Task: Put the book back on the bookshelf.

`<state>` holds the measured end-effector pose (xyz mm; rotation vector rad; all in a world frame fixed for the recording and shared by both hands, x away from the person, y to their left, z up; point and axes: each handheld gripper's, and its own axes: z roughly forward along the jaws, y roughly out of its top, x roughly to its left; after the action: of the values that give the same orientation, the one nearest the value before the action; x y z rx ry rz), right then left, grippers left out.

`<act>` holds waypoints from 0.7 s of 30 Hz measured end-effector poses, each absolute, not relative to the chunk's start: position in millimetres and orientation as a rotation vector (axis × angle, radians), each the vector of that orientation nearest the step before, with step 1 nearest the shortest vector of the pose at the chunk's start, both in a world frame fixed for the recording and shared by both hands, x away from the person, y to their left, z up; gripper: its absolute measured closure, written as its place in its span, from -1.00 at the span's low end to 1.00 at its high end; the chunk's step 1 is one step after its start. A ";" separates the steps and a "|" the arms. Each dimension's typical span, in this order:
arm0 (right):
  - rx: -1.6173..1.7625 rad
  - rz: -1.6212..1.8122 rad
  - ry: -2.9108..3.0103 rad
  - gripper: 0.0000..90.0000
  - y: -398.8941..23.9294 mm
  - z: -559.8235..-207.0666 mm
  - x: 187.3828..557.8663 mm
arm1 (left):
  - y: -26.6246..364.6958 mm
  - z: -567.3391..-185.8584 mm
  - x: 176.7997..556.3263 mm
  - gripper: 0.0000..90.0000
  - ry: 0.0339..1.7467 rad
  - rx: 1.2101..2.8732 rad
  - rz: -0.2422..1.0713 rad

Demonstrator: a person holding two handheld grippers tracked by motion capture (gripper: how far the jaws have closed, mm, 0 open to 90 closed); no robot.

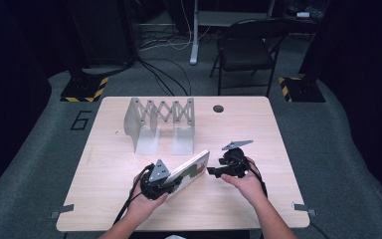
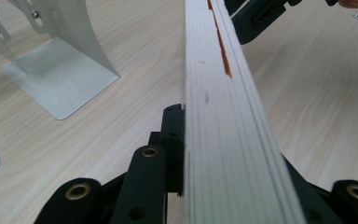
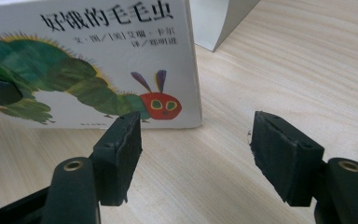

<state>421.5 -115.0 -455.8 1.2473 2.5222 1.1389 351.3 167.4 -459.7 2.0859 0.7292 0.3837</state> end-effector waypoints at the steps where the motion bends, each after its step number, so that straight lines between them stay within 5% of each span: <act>1: 1.248 1.143 2.523 -0.26 -114.8 -455.7 421.4 | 168.6 -458.8 350.6 0.68 0.738 2.070 0.391; 21: 1.251 1.146 2.515 -0.26 -115.3 -455.8 421.5 | 194.8 -446.5 356.6 0.68 0.810 2.011 0.433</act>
<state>421.5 -115.3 -455.8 1.2508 2.5147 1.1455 356.6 194.8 -446.5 2.0114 0.8104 0.4326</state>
